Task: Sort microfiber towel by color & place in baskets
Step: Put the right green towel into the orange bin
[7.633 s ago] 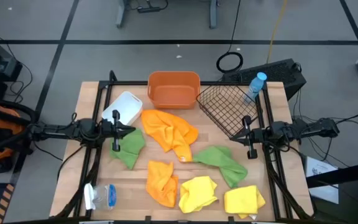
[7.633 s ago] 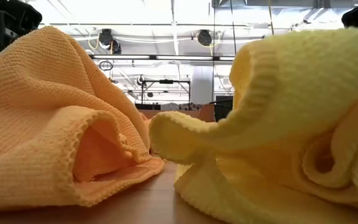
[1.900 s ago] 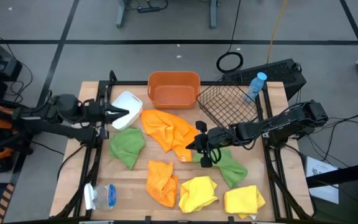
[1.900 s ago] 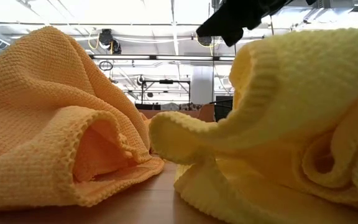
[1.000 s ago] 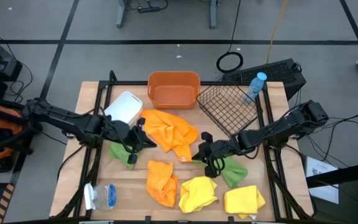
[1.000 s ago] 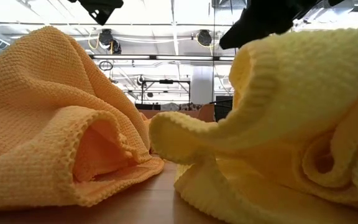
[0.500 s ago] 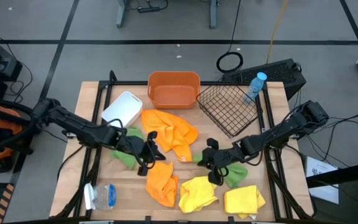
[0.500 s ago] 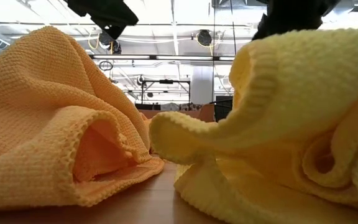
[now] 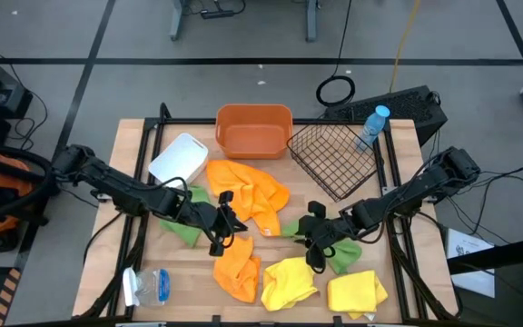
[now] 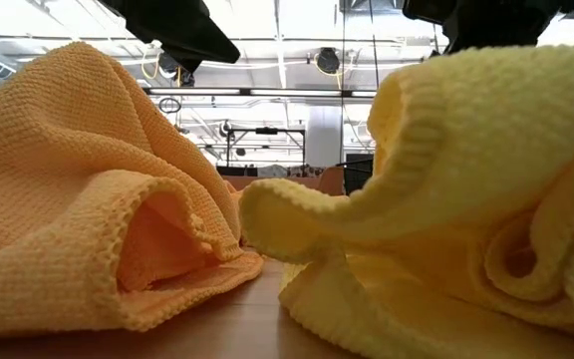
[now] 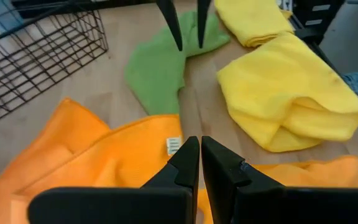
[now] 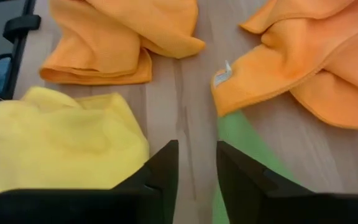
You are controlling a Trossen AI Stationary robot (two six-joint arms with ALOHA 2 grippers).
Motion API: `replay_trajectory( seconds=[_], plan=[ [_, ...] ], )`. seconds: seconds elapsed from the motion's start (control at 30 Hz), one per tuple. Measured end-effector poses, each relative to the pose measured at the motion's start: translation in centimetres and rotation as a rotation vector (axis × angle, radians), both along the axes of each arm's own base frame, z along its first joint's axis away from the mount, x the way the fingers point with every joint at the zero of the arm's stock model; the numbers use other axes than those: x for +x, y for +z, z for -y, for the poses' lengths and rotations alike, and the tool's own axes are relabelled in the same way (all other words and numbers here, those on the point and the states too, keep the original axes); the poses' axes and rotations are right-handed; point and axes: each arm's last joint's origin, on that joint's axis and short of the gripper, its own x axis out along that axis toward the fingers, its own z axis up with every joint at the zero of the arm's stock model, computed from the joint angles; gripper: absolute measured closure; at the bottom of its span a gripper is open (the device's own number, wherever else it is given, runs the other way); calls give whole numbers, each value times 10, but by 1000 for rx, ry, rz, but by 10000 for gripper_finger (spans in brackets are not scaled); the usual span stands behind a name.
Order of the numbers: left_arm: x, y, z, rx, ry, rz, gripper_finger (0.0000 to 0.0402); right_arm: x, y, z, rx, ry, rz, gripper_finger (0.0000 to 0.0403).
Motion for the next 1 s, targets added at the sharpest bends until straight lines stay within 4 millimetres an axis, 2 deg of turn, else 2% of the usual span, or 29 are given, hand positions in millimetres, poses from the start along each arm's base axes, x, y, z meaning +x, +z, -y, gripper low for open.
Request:
replay_trajectory(
  seconds=[0.17, 0.33, 0.43, 0.6, 0.87, 1.0],
  plan=[
    [1, 1, 0, -1, 10, 19, 375, -3, -2, 1, 12, -29, -40, 276],
    [1, 1, 0, -21, 23, 16, 375, -16, -12, 5, 28, -133, -202, 254],
    [1, 1, 0, -22, 22, 16, 375, -25, -15, 2, 29, -169, -271, 236],
    [1, 1, 1, -22, 21, 16, 375, -33, -15, -11, 22, -178, -260, 192],
    [1, 1, 1, -23, 22, 15, 375, -53, -18, -23, -118, -216, -275, 109],
    [1, 1, 1, -22, 22, 15, 375, -58, -18, -29, -130, -232, -252, 84]
  ],
)
